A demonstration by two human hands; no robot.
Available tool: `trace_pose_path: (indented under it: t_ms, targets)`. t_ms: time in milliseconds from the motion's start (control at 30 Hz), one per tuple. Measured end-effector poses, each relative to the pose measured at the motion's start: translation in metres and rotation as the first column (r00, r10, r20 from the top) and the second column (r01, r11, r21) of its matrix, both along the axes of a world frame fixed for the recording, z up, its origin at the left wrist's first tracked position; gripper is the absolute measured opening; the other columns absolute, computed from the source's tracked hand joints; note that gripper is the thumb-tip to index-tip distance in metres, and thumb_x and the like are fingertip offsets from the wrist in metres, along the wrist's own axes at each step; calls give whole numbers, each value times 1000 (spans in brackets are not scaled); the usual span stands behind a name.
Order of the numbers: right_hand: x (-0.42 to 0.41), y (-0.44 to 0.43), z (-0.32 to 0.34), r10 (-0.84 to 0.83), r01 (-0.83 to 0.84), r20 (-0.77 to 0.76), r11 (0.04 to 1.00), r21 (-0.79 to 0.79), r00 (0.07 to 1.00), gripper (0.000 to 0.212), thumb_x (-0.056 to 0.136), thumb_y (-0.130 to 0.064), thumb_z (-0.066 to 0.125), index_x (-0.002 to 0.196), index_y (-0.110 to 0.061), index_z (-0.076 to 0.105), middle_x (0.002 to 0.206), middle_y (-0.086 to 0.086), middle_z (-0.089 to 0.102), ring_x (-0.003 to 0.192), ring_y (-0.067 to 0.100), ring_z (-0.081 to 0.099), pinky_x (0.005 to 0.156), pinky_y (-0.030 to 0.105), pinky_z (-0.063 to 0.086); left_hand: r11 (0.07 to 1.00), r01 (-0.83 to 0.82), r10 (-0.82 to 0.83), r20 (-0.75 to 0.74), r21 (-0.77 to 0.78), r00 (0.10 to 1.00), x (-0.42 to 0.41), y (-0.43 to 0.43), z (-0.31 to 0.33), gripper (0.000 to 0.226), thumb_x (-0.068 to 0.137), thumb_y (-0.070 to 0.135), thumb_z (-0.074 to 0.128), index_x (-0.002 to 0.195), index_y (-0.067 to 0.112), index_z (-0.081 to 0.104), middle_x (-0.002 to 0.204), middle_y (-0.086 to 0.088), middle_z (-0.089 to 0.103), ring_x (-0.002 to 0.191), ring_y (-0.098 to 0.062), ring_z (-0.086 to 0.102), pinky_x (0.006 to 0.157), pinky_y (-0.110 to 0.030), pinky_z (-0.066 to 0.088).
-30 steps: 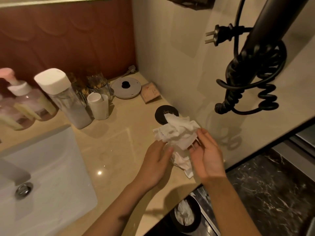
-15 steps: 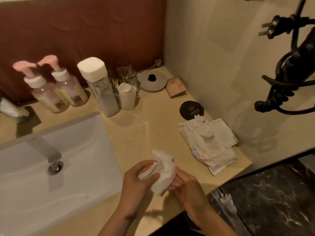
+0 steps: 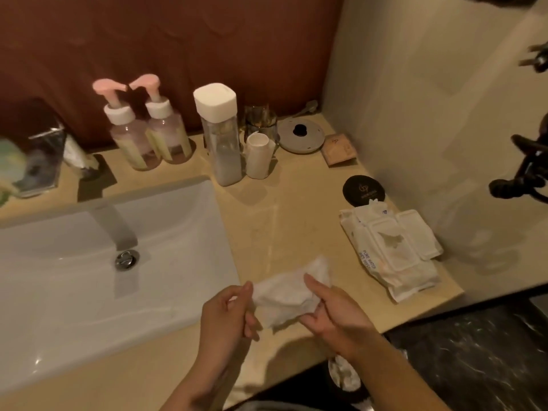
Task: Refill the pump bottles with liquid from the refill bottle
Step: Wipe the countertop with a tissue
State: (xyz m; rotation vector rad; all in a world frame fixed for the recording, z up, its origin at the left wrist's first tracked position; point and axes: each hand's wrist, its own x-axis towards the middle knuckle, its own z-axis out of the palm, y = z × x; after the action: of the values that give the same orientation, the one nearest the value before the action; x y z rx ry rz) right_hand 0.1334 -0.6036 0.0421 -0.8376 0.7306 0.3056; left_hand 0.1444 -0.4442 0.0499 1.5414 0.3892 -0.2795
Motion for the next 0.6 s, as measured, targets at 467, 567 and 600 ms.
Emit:
trace_pose_path:
  t_ms: [467, 567, 600]
  targets:
    - [36, -13, -57, 568, 154, -141, -439, -885, 810, 48, 67, -9, 52, 111, -14, 69, 116, 11, 67, 114, 31, 59, 103, 44, 40, 981, -175, 178, 26, -89, 984, -3, 27, -2, 22, 96, 2, 42, 93, -7, 62, 66, -17, 57, 59, -20, 58, 52, -16, 50]
    - [17, -6, -68, 578, 46, -326, -535, -844, 748, 52, 78, -28, 39, 124, -16, 61, 128, 9, 60, 122, 29, 53, 107, 46, 35, 981, -178, 181, 30, -83, 983, -2, 29, -5, 22, 96, 1, 42, 94, -9, 62, 67, -18, 59, 63, -25, 59, 52, -15, 49]
    - [13, -6, -71, 587, 38, -359, -556, -831, 725, 54, 80, -32, 37, 128, -16, 58, 131, 9, 58, 124, 30, 52, 107, 46, 30, 981, -176, 179, 33, -80, 983, -2, 28, -6, 23, 95, 0, 42, 95, -9, 62, 67, -17, 59, 62, -22, 60, 52, -14, 49]
